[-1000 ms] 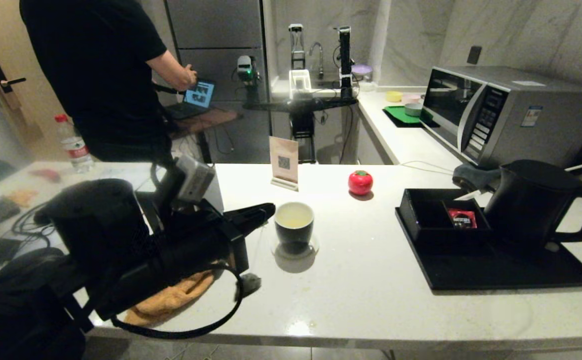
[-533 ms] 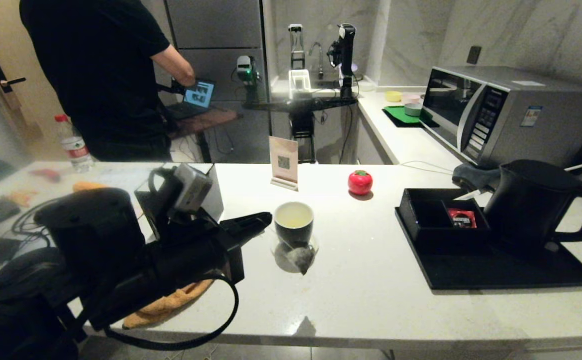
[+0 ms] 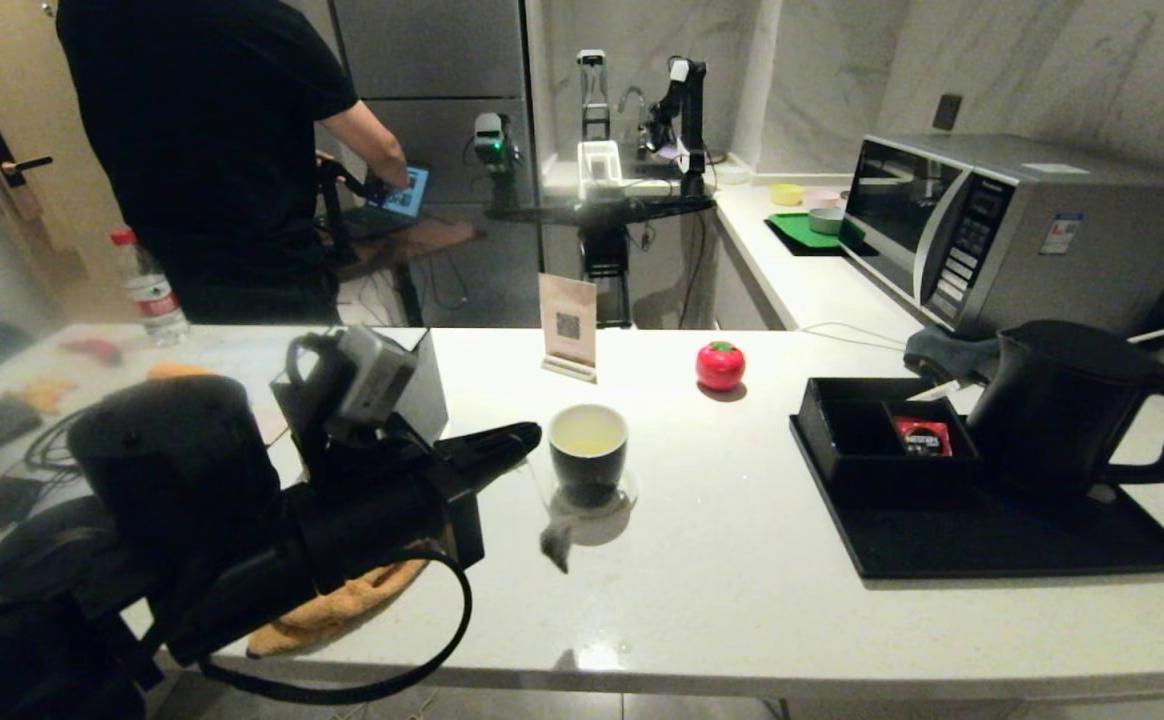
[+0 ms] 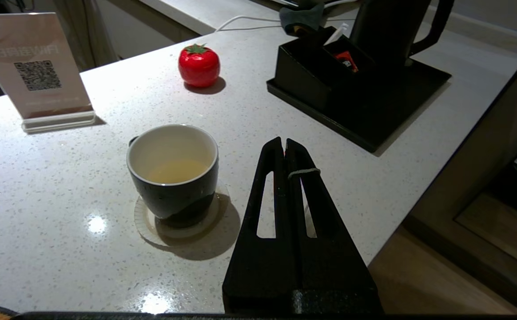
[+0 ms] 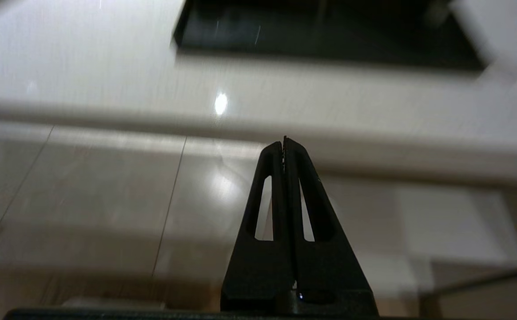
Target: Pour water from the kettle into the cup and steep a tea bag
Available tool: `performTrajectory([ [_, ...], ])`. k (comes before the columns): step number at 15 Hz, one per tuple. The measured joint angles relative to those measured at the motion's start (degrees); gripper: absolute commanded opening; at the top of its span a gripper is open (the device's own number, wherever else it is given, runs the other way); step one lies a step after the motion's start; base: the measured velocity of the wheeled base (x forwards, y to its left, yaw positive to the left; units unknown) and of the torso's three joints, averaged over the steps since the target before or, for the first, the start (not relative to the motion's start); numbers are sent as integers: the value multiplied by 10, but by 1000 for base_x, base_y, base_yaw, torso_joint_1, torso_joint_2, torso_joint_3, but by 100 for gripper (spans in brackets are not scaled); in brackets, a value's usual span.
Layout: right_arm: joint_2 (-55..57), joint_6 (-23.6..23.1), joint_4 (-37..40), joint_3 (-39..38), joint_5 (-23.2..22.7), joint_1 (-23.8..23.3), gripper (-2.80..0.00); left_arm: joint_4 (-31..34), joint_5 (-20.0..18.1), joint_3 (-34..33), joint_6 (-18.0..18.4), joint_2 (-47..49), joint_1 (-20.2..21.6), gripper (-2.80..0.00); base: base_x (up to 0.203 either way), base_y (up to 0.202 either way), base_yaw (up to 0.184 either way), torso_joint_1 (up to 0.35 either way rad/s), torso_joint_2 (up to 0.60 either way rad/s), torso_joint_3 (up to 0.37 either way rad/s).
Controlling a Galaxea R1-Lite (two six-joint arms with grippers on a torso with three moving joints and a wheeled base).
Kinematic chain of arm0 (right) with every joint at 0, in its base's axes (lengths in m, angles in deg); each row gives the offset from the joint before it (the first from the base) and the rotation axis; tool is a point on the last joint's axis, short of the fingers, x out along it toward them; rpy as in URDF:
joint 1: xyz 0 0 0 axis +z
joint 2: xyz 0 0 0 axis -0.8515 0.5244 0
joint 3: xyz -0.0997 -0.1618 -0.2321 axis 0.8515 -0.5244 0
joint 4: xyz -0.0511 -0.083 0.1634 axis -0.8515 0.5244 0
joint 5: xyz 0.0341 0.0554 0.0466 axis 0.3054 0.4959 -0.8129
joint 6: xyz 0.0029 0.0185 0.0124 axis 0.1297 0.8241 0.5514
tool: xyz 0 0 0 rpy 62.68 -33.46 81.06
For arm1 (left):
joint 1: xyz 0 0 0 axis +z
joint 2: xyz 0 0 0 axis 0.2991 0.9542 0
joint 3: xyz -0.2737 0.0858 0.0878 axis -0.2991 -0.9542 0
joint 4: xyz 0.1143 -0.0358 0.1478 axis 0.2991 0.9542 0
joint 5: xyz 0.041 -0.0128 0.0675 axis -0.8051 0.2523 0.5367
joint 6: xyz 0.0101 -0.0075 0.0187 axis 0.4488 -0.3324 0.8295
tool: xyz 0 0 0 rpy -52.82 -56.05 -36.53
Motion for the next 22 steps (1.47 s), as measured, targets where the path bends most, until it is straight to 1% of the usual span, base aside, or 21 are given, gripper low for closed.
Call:
performTrajectory([
  [1, -11, 2, 21, 0, 0, 4, -280, 0, 0, 0, 0, 0, 0, -280, 0, 0, 0, 0, 0, 0],
  [6, -54, 0, 19, -1, 1, 1, -280, 0, 0, 1, -1, 5, 0, -280, 0, 0, 0, 0, 0, 0],
  [9, -121, 16, 18, -1, 1, -6, -280, 0, 0, 4, -1, 9, 0, -280, 0, 0, 0, 0, 0, 0],
  [12, -153, 31, 18, -1, 1, -9, -280, 0, 0, 6, -1, 10, 0, -280, 0, 0, 0, 0, 0, 0],
  [22, -165, 37, 18, -1, 2, -9, -280, 0, 0, 89, -1, 53, 1, -280, 0, 0, 0, 0, 0, 0],
])
